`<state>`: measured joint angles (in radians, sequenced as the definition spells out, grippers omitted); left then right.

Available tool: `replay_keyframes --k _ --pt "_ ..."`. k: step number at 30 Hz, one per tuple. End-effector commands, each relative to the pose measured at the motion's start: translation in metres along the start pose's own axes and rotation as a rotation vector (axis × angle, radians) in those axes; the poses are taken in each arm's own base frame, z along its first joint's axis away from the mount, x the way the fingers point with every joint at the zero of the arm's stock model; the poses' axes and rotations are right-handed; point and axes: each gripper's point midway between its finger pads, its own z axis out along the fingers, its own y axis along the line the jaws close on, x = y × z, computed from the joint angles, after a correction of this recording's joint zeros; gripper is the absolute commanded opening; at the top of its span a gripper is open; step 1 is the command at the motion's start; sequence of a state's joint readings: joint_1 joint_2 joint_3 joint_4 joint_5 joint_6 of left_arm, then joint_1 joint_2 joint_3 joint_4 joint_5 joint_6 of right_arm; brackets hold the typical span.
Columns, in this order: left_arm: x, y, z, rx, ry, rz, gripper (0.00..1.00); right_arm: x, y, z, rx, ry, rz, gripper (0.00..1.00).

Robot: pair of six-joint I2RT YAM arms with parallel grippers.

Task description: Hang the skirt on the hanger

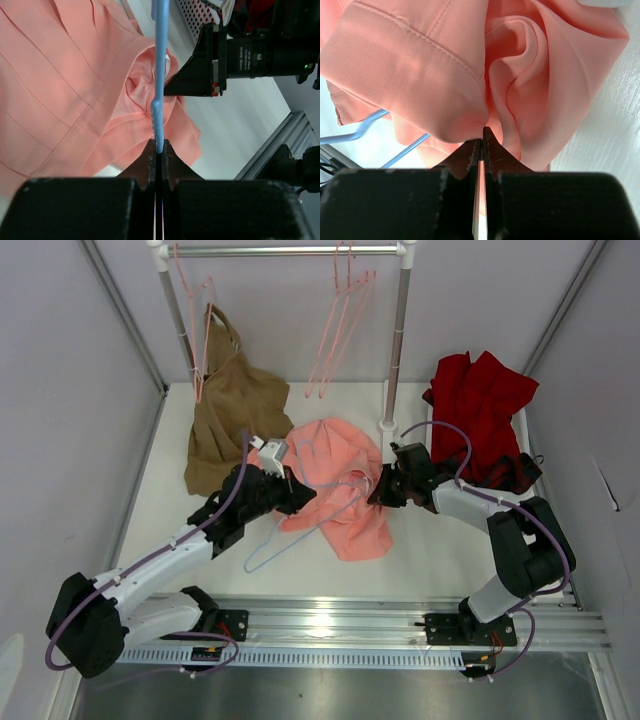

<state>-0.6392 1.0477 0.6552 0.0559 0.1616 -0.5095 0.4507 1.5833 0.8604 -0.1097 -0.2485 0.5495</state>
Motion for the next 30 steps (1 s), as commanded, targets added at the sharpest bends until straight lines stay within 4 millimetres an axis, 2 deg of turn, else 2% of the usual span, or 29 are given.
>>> replay_keyframes --k 1,2,6,9,13,14,16,18,27,29,30 --pt "-0.010 -0.017 0.005 0.102 -0.062 -0.004 0.00 -0.011 0.014 -0.010 -0.034 -0.033 -0.016 0.00" --pt "-0.002 -0.014 0.006 0.105 -0.050 -0.005 0.00 -0.010 0.013 -0.009 -0.033 -0.034 -0.016 0.00" --pt "0.004 -0.015 0.009 0.145 -0.069 -0.004 0.00 -0.009 0.011 -0.009 -0.025 -0.030 -0.011 0.01" --pt "0.010 -0.014 0.010 0.165 -0.085 0.001 0.00 -0.009 0.011 -0.010 -0.021 -0.032 -0.011 0.07" --pt "0.018 -0.009 0.014 0.163 -0.075 0.011 0.00 -0.010 0.006 -0.014 0.010 -0.040 -0.008 0.26" --pt "0.020 -0.007 0.016 0.156 -0.067 0.010 0.00 -0.009 0.005 -0.015 0.020 -0.038 -0.007 0.35" --pt "0.022 -0.005 0.018 0.150 -0.064 0.016 0.00 -0.010 0.002 -0.020 0.042 -0.049 -0.008 0.46" --pt "0.026 -0.002 0.019 0.143 -0.056 0.017 0.00 -0.011 -0.001 -0.023 0.059 -0.055 -0.008 0.52" --pt "0.033 0.000 0.025 0.153 -0.036 0.027 0.00 -0.019 -0.005 -0.054 0.133 -0.133 -0.002 0.54" --pt "0.035 -0.001 0.026 0.163 -0.029 0.032 0.00 -0.021 -0.009 -0.056 0.149 -0.151 0.002 0.48" --pt "0.036 -0.002 0.025 0.171 -0.024 0.034 0.00 -0.022 -0.009 -0.056 0.151 -0.154 0.003 0.41"
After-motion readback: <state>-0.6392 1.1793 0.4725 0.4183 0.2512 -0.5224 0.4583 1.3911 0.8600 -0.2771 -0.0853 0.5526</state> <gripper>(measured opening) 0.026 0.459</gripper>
